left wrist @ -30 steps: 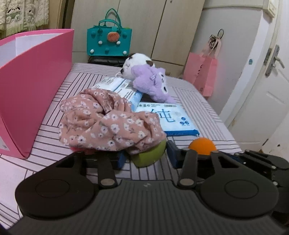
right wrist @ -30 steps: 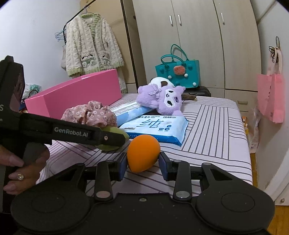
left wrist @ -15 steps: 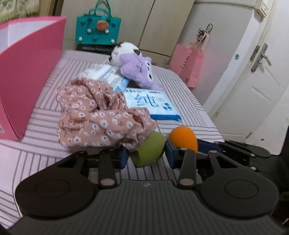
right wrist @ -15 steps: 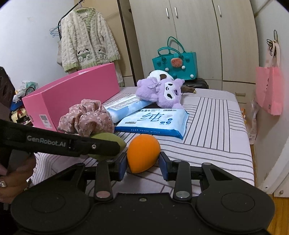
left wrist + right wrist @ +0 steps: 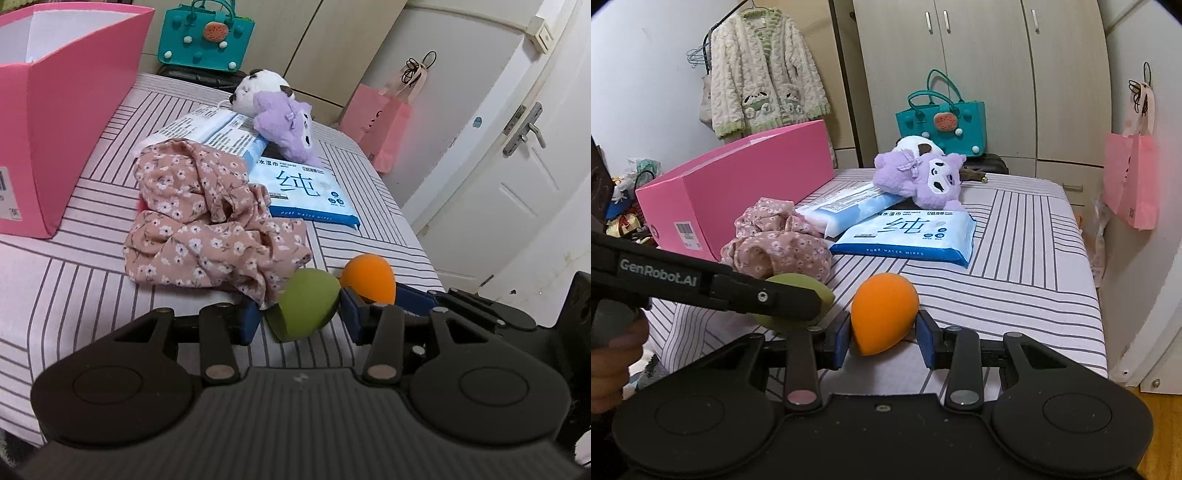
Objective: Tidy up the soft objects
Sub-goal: 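Close the left tool on the green sponge while the right tool grasps the orange sponge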
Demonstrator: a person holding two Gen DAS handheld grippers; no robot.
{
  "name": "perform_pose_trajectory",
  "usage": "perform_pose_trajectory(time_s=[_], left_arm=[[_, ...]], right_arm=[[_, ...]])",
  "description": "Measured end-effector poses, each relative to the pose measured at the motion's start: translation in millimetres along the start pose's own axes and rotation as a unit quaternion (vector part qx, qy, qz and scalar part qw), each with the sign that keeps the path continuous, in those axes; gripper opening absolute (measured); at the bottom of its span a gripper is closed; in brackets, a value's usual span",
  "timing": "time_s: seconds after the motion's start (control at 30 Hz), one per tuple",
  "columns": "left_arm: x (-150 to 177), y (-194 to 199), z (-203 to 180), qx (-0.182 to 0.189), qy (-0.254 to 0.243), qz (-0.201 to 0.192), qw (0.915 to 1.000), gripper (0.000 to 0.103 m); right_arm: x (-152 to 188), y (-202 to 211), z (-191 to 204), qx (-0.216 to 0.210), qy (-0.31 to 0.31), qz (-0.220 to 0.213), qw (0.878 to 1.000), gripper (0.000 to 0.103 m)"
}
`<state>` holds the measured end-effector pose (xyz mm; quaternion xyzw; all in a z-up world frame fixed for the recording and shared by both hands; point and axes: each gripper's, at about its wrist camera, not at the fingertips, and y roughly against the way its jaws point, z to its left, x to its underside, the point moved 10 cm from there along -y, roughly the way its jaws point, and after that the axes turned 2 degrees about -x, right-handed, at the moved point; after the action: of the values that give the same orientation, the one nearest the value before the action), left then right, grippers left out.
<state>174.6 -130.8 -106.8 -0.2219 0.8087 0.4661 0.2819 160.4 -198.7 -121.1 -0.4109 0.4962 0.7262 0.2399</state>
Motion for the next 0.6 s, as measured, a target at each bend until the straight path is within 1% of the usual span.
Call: perform_pose_trajectory(time_s=[0.17,0.3,0.37,0.4,0.47,0.5,0.53,0.6], left_arm=[[3,5,-2,-0.002,0.002,0.008,1.0000,0.057],[6,7,-3,-0.010,0.002,0.017,0.9998,0.058],[8,11,-6,-0.013,-0.004,0.022,0.9997,0.061],[9,12,-6,-0.016,-0.006,0.023,0.9996,0.061],[13,15,-6,-0.024,-0.019,0.029,0.9991,0.057],[15,16,-7,-0.029,-0.025,0.029,0.9989,0.056],[16,18,-7,-0.034,-0.031,0.029,0.9985,0.051],[19,22,-10,-0.037,-0.042,0.031,0.9980,0.048]], right_arm=[[0,-1,2,0.003,0.005,-0.001,1.000,0.043],[0,0,1,0.002,0.004,0.000,1.000,0.043],[0,2,1,0.005,0.006,0.000,1.000,0.043],[0,2,0,0.005,0.006,0.000,1.000,0.043],[0,4,-2,0.006,0.004,0.000,1.000,0.043],[0,4,-2,0.006,0.003,-0.001,1.000,0.043],[0,5,-3,0.007,0.003,-0.003,1.000,0.043],[-1,6,-4,0.008,0.002,-0.006,1.000,0.043]])
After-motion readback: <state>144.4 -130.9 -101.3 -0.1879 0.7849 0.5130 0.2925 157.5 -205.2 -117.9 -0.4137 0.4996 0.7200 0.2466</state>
